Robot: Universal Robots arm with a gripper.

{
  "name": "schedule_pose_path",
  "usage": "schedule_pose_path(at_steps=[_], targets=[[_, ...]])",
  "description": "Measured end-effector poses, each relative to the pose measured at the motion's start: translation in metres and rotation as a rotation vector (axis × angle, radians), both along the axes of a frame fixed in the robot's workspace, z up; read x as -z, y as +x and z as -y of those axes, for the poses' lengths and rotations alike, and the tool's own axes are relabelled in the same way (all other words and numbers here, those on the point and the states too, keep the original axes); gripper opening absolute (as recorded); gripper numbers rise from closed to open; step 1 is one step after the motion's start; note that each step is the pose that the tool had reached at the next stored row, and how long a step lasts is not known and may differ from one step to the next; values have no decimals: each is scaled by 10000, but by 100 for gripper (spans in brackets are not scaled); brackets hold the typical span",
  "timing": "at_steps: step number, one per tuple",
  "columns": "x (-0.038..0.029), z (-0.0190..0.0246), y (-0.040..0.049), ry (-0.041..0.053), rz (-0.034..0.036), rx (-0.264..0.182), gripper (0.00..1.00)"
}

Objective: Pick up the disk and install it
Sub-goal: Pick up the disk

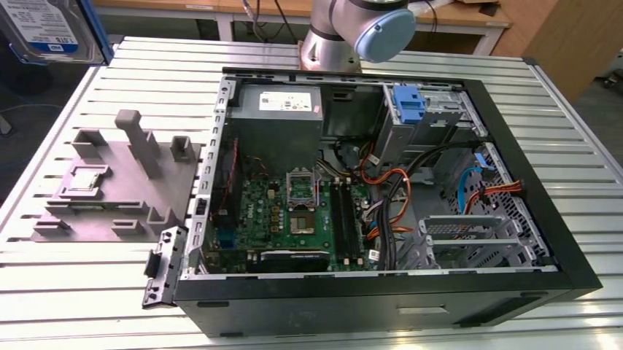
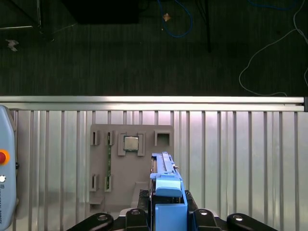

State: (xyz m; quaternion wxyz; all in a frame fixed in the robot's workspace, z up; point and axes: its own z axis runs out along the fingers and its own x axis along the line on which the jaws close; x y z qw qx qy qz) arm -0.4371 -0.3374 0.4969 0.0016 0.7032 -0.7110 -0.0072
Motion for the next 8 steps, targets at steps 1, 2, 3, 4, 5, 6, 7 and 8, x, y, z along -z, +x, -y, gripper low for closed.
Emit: schedule_pose_path(at_steps=[1,2,3,4,5,6,7,8], targets=[[0,0,13,0,0,-1,36],[0,0,22,0,0,-1,36],[0,0,22,0,0,-1,36],[0,0,23,0,0,0,36],[0,0,23,0,0,-1,36],[0,0,23,-1,-1,-1,36],[0,0,27,0,0,0,36],[0,0,30,0,0,0,36]])
